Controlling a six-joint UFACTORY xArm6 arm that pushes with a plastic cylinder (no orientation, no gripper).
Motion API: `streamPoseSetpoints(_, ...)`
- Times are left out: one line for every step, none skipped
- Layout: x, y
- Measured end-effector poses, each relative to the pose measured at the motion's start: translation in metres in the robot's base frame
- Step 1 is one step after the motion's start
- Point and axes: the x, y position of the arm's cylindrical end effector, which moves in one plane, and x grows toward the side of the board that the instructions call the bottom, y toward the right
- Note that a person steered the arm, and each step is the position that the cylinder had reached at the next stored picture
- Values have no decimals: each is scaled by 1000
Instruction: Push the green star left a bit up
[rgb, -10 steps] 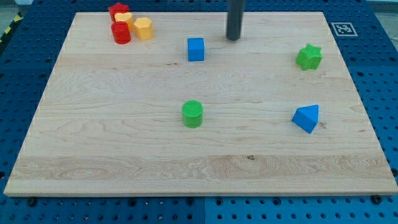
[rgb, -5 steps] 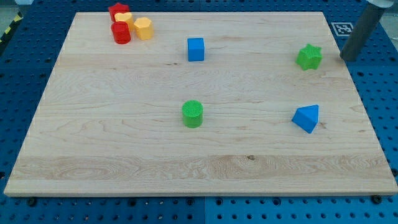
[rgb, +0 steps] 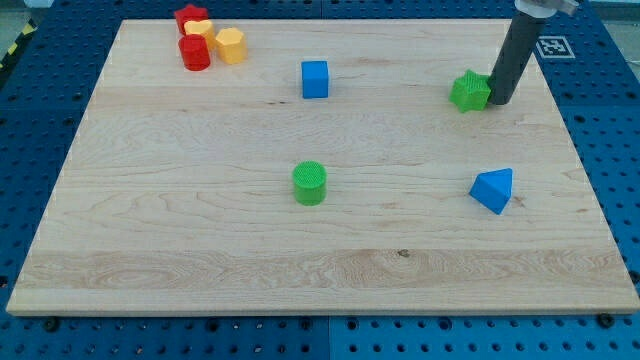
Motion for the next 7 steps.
streamPoseSetpoints(0,0)
streamPoseSetpoints(4,16)
streamPoseSetpoints(28,31)
streamPoseSetpoints(39,30)
streamPoseSetpoints(29,24)
streamPoseSetpoints(23,9)
streamPoseSetpoints(23,0)
